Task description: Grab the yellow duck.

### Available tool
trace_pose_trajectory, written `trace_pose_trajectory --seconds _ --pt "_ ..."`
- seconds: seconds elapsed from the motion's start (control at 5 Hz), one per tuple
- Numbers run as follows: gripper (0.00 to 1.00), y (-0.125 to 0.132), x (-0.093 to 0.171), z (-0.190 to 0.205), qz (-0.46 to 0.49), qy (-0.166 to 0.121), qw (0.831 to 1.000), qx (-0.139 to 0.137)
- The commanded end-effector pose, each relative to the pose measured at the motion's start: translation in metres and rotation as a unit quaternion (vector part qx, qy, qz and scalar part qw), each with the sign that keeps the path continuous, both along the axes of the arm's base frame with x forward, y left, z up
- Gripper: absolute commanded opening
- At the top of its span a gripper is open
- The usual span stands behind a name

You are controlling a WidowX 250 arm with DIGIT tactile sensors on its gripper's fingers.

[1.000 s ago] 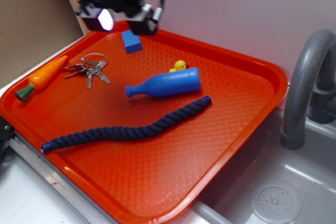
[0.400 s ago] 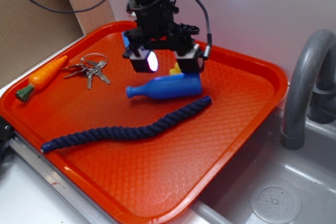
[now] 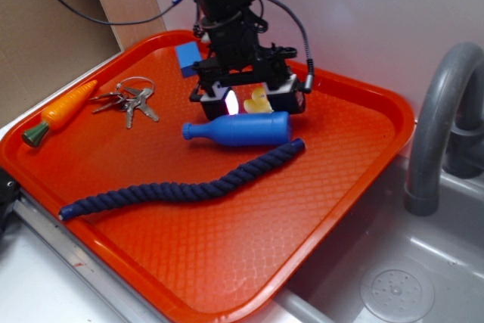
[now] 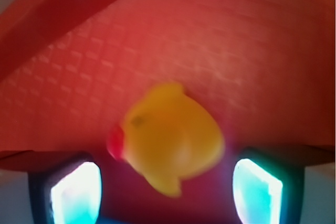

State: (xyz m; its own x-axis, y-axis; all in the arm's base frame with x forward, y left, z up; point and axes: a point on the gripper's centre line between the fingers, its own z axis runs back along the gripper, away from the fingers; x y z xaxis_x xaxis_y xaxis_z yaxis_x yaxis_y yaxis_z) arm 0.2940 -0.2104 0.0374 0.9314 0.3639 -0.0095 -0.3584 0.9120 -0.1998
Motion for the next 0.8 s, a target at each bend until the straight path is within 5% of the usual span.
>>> trace_pose_trajectory --seconds 0.0,0.2,0.6 --pt "1.00 -0.013 0.021 0.005 -0.050 -0.027 0.998 0.026" --pt "0.00 -0.008 0.020 0.000 -0.065 -0.028 0.997 0.027" --pt "0.00 0.017 0.010 0.055 -0.119 -0.050 0.992 -0.008"
